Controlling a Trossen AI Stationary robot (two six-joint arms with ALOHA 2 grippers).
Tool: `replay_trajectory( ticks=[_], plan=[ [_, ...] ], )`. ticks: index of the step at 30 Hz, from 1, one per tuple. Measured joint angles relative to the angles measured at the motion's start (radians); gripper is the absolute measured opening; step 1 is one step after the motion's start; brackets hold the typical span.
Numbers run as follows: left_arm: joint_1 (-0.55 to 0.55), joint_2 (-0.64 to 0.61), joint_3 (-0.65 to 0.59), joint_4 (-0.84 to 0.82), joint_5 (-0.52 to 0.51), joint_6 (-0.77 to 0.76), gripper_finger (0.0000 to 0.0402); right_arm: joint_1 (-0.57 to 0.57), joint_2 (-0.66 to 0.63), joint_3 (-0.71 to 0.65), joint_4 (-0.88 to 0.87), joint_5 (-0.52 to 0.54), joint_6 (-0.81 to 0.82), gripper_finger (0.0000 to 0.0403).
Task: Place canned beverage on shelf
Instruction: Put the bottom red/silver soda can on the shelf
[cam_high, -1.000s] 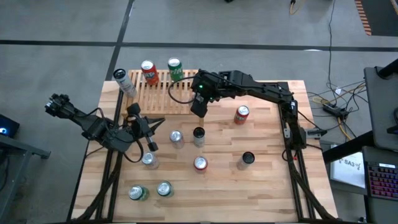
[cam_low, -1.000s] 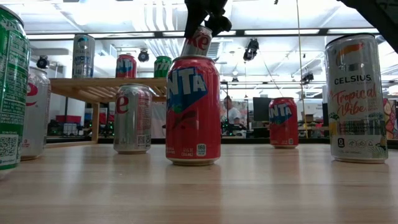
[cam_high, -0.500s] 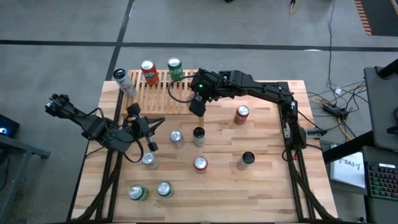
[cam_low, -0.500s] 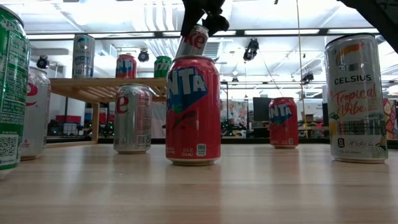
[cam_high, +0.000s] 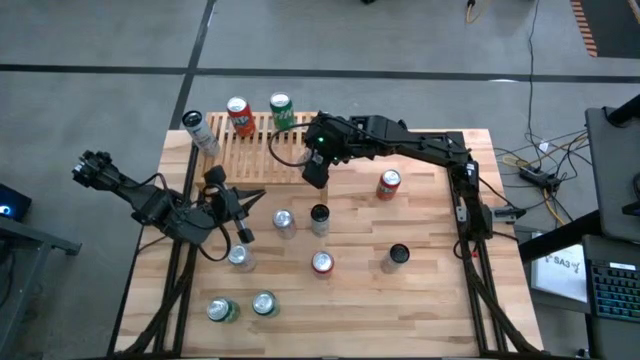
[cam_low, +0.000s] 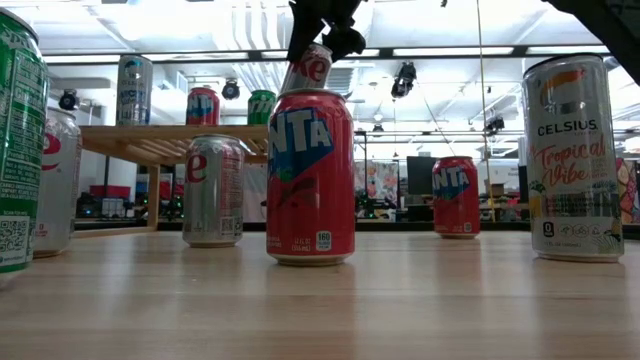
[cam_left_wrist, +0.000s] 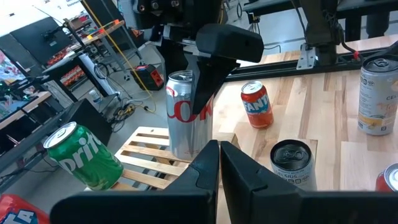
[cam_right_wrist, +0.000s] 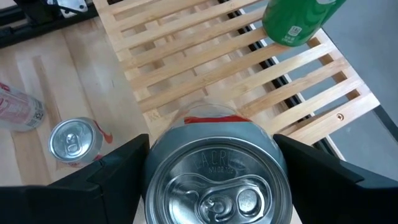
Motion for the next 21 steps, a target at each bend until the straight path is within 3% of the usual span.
replay_trajectory(
  ticks=[21],
  plan=[
    [0.000, 0.000, 0.000, 0.000, 0.000, 0.000, 0.0000, 0.000, 0.000, -0.039, 0.028, 0.001, -0.008, 0.0313]
  ],
)
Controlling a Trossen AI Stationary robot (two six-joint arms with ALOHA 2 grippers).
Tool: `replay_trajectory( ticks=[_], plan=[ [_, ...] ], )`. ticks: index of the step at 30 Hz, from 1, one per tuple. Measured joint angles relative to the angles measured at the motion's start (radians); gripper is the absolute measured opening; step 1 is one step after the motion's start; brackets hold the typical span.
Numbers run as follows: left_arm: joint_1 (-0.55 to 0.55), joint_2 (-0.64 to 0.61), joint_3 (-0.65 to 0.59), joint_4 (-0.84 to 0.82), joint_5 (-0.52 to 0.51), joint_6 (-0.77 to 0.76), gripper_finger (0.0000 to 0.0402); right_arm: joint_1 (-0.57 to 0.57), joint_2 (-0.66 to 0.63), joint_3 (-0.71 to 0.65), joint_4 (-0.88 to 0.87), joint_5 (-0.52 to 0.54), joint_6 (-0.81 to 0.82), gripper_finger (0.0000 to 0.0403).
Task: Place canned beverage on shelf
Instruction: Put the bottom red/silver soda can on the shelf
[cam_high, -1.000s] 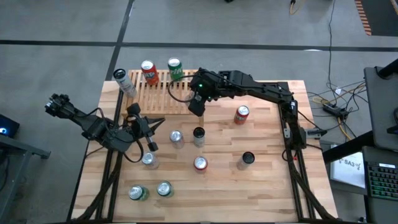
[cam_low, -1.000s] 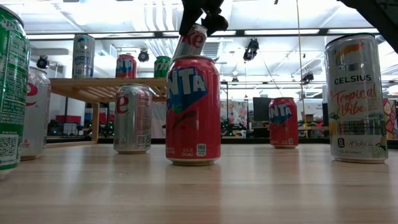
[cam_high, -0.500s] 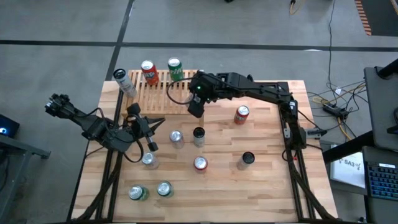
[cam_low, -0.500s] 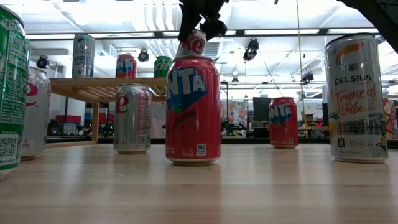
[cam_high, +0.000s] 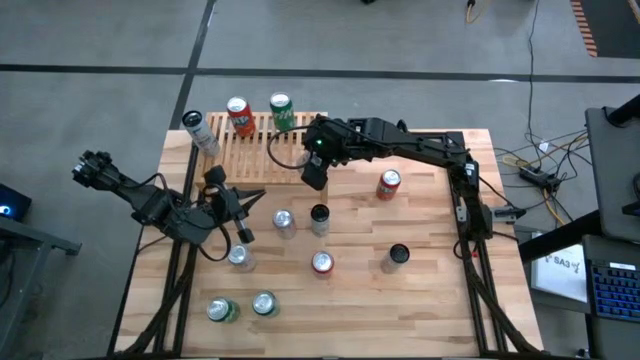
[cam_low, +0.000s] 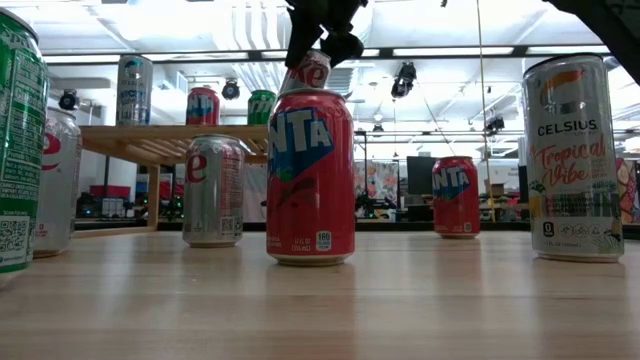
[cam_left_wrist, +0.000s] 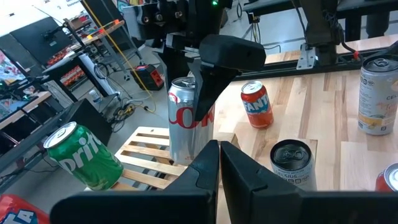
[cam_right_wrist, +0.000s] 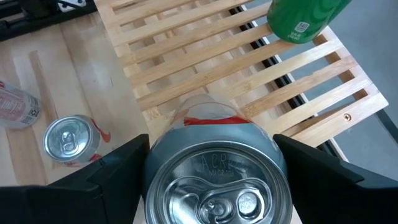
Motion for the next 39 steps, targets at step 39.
replay_trajectory(
  ticks=[39],
  plan=[
    [0.000, 0.000, 0.000, 0.000, 0.000, 0.000, 0.0000, 0.000, 0.002, -0.002, 0.038, -0.002, 0.005, 0.0323]
  ],
)
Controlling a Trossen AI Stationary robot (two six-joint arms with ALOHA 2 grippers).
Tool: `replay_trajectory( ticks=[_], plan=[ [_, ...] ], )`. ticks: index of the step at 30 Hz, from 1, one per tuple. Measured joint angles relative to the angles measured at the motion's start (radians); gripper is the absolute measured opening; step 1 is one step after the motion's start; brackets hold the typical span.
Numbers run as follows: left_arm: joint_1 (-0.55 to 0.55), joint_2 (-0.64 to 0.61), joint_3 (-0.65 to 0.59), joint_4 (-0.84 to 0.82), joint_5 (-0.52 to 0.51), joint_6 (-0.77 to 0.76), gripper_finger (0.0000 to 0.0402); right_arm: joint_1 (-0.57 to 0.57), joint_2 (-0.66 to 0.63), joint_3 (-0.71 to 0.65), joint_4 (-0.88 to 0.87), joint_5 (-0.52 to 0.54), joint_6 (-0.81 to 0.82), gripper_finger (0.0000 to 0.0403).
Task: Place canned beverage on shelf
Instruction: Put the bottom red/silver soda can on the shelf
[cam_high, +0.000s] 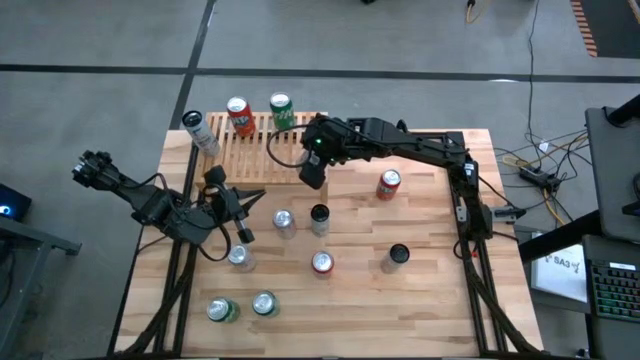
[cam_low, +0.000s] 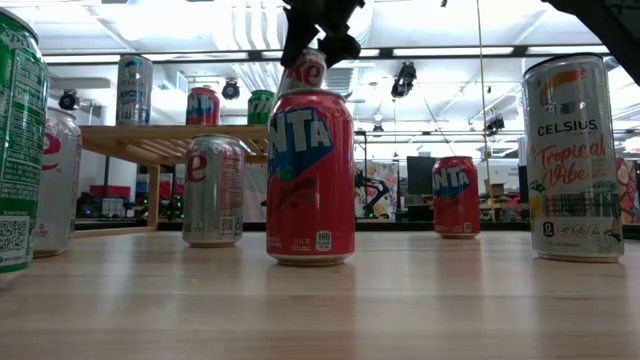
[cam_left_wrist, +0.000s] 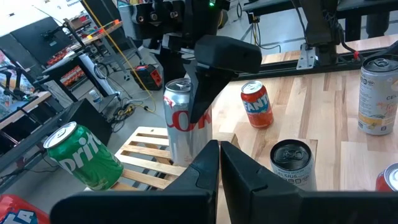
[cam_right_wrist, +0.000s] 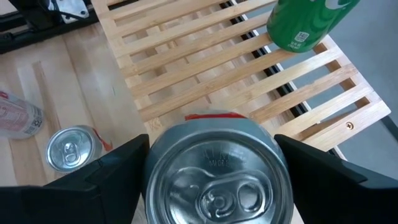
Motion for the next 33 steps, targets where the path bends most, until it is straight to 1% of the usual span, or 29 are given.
replay_trajectory(
  ticks=[5, 17, 21, 24, 27, 29, 33],
  plan=[
    [0.000, 0.000, 0.000, 0.000, 0.000, 0.000, 0.0000, 0.000, 0.000, 0.000, 0.014, 0.001, 0.000, 0.0337],
    [0.000, 0.000, 0.000, 0.000, 0.000, 0.000, 0.0000, 0.000, 0.000, 0.000, 0.049, 0.003, 0.000, 0.0336],
    [0.000, 0.000, 0.000, -0.002, 0.000, -0.016, 0.0000, -0.002, -0.004, 0.033, 0.031, 0.003, 0.008, 0.0336],
    [0.000, 0.000, 0.000, -0.004, 0.011, -0.025, 0.0000, -0.002, -0.018, 0.069, 0.032, 0.003, 0.008, 0.0336],
    [0.000, 0.000, -0.002, -0.002, 0.058, -0.037, 0.0000, 0.002, -0.047, 0.080, 0.045, 0.003, -0.001, 0.0336],
    [0.000, 0.000, -0.010, 0.001, 0.084, -0.058, 0.0000, 0.006, -0.070, 0.079, 0.047, 0.004, -0.023, 0.0336],
    [0.000, 0.018, -0.027, 0.000, 0.087, -0.118, 0.0000, 0.022, -0.119, 0.079, 0.042, 0.004, -0.097, 0.0336]
  ],
)
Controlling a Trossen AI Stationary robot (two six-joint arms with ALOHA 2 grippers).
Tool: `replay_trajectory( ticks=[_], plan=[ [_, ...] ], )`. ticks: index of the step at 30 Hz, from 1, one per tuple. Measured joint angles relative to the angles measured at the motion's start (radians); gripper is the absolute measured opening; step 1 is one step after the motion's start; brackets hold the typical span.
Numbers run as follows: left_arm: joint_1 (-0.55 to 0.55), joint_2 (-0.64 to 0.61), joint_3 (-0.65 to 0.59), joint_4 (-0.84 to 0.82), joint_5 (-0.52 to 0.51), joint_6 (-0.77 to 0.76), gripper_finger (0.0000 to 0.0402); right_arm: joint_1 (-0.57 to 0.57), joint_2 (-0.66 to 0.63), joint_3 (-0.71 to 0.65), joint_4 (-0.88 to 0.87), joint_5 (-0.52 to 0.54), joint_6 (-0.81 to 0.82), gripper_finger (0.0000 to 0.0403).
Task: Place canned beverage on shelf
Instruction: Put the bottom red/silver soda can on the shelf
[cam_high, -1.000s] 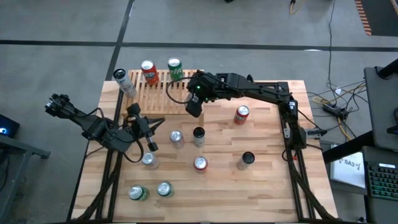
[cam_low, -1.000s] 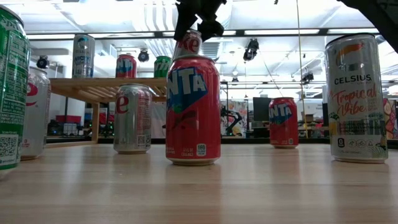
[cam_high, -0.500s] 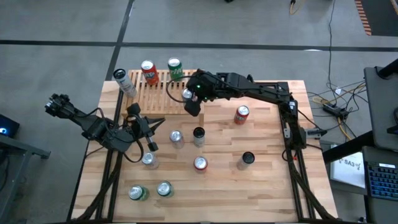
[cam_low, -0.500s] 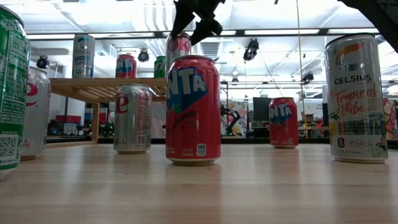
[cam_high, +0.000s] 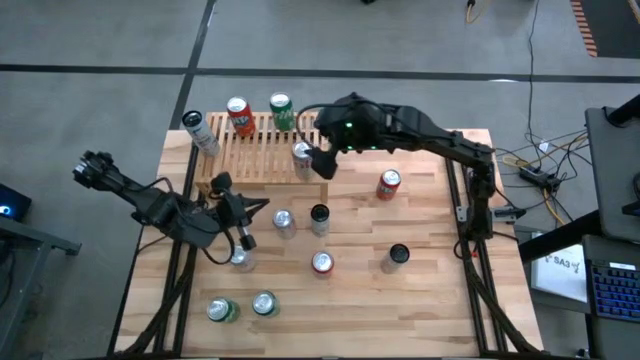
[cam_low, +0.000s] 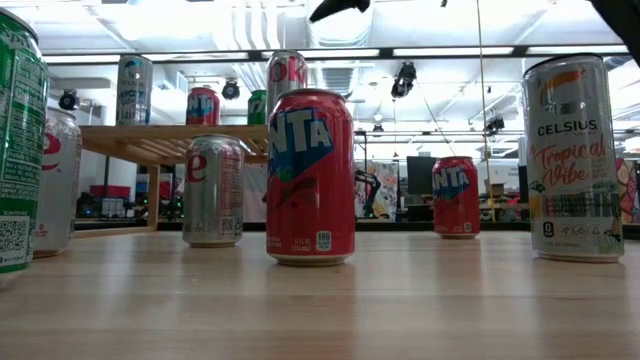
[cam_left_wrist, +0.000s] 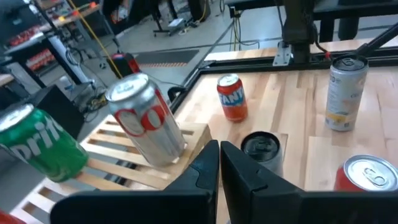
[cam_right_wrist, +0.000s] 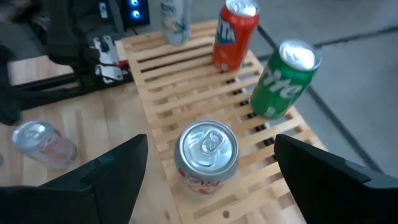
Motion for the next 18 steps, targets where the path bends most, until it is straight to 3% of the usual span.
replay_trajectory(
  ticks=[11, 14, 18],
  plan=[
    [0.000, 0.156, -0.008, 0.012, 0.001, -0.025, 0.0000, 0.056, -0.043, -0.043, 0.014, -0.004, -0.181, 0.0321],
    [0.000, 0.189, -0.008, 0.013, 0.009, -0.002, 0.0000, 0.058, -0.050, -0.105, 0.057, -0.007, -0.218, 0.0309],
    [0.002, 0.194, -0.007, 0.016, 0.095, 0.053, 0.0000, 0.056, -0.101, -0.253, 0.167, -0.011, -0.261, 0.0289]
  ],
)
